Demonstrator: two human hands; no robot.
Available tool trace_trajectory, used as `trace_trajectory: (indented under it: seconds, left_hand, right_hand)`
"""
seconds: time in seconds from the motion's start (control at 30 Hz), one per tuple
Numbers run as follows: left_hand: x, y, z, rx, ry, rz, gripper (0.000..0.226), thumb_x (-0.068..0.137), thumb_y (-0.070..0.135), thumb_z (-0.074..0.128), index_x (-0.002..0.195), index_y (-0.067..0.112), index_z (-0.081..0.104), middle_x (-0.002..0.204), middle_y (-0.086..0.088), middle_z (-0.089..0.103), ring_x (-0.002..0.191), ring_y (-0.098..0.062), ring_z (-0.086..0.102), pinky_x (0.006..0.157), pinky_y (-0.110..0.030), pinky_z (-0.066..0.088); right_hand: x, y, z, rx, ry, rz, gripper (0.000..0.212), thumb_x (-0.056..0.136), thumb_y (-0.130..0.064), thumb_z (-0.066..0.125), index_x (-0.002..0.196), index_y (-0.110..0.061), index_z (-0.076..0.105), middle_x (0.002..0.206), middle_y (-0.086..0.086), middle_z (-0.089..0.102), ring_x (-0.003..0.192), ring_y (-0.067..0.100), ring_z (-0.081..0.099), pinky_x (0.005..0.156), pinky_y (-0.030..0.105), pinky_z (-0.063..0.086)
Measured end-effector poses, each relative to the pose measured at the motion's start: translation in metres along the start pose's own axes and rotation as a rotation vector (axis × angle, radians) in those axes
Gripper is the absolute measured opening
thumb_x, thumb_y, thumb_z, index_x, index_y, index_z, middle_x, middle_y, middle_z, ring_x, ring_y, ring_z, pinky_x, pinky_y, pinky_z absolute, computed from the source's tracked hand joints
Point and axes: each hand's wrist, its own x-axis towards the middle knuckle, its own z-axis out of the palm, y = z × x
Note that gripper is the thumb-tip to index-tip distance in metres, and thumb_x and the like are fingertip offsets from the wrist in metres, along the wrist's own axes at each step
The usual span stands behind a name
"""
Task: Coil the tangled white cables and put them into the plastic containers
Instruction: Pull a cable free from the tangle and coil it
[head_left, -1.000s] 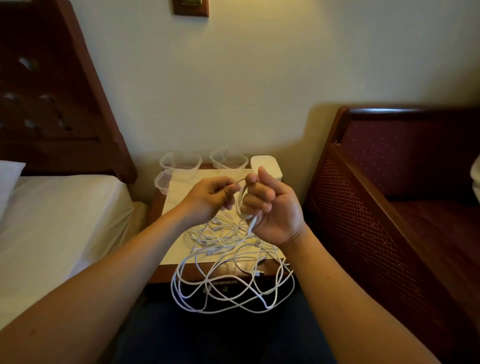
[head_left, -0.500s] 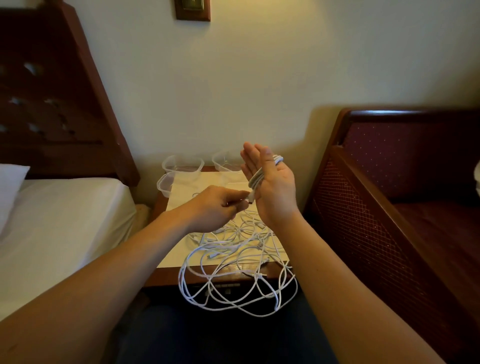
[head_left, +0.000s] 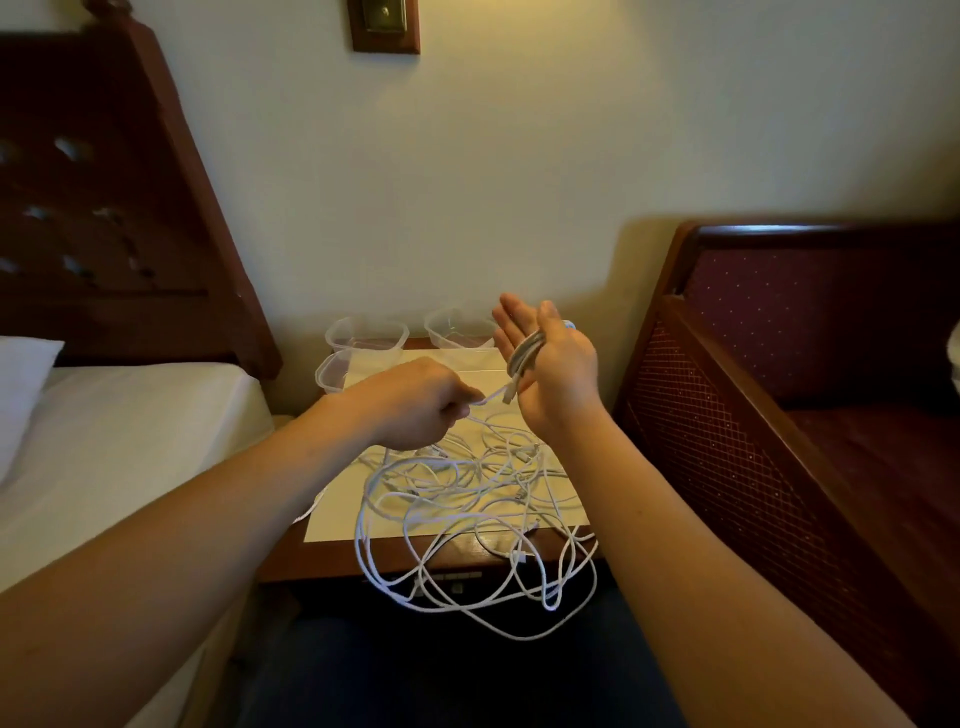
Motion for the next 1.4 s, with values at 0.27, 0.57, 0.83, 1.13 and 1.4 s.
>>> trace_trajectory:
  seconds: [0.27,0.57,0.83,1.13,1.4]
  left_hand:
    - [0.023,-0.01,-0.025,0.114,0.039,0.089,0.065,0.1,0.006,0.042,0.155,0.039,0.034,0.109,0.007,0.06,0.103,-0.021,0.058,0.092,-0.04,0.05]
    - [0.027,-0.046,-0.007,-0.412,0.236,-0.284,0.023,0.1,0.007,0.049,0.103,0.021,0.067,0.084,0.0,0.071,0.075,-0.022,0.069,0.073,-0.033,0.048]
    - [0.005,-0.064,0.013,-0.237,0.212,-0.13,0.019,0.089,0.049,0.071,0.085,0.03,0.073,0.076,0.016,0.067,0.077,-0.005,0.062,0.068,-0.031,0.05]
    - [-0.014,-0.079,0.051,-0.832,0.188,-0.325,0.013,0.093,0.012,0.071,0.1,0.022,0.076,0.095,0.005,0.074,0.086,0.0,0.066,0.074,-0.016,0.047]
    - [-0.016,-0.045,0.033,-0.93,-0.028,-0.192,0.055,0.067,0.072,0.076,0.103,0.03,0.08,0.094,-0.001,0.075,0.083,-0.009,0.064,0.077,-0.029,0.051]
  right_hand:
    - [0.01,-0.004,0.019,-0.052,0.291,-0.479,0.043,0.112,-0.025,0.033,0.141,0.0,0.052,0.133,0.002,0.062,0.129,0.013,0.058,0.108,0.027,0.046]
    - [0.033,0.02,0.001,-1.372,0.024,-0.612,0.044,0.11,-0.021,0.031,0.148,-0.003,0.042,0.152,0.013,0.048,0.137,0.024,0.045,0.103,0.022,0.038]
    - [0.016,0.05,-0.025,-1.189,-0.342,0.2,0.074,0.108,-0.053,0.024,0.075,0.004,0.058,0.048,0.002,0.053,0.057,0.032,0.059,0.058,0.038,0.043]
    - [-0.002,0.042,-0.056,-0.51,-0.511,0.584,0.049,0.102,-0.048,0.05,0.079,-0.005,0.059,0.042,-0.003,0.026,0.035,0.01,0.022,0.041,0.023,0.02]
    - [-0.005,0.045,-0.07,-0.324,-0.48,0.655,0.055,0.104,-0.05,0.039,0.077,-0.007,0.06,0.037,-0.005,0.028,0.03,0.01,0.023,0.037,0.023,0.025]
